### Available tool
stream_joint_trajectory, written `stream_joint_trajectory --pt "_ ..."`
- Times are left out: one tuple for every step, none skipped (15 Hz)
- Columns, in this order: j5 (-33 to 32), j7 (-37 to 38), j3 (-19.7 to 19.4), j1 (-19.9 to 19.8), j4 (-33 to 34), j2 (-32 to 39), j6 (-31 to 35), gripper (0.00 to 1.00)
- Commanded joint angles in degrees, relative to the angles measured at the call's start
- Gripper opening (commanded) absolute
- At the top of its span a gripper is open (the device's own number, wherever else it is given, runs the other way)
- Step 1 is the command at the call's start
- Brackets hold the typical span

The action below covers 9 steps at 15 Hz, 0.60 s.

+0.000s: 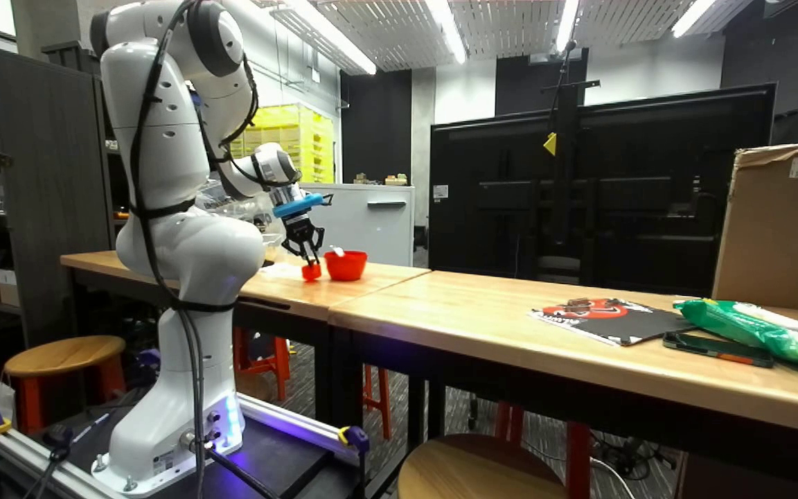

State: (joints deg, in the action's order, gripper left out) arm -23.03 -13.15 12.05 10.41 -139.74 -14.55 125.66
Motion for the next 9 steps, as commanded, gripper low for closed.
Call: stream_joint_trajectory --pt "-0.6 2.5 0.5 0.4 0.3 1.2 -0.1 0.05" --pt "-0.4 2.8 0.6 0.5 0.7 1.7 -0.2 0.05" --pt "-0.3 3.2 0.8 0.7 0.8 1.8 0.1 0.05" --pt "-0.3 3.7 1.0 0.8 1.1 2.1 0.3 0.05" --pt "0.1 3.9 1.2 1.1 1.6 2.4 0.5 0.05" --pt "0.1 4.6 1.5 1.3 1.9 2.6 0.9 0.05" --pt "0.3 5.0 1.7 1.5 2.2 2.9 1.2 0.05" --pt "0.3 5.6 2.0 1.7 2.7 3.3 1.7 0.05" --pt "0.4 5.9 2.2 1.9 3.0 3.6 2.2 0.05"
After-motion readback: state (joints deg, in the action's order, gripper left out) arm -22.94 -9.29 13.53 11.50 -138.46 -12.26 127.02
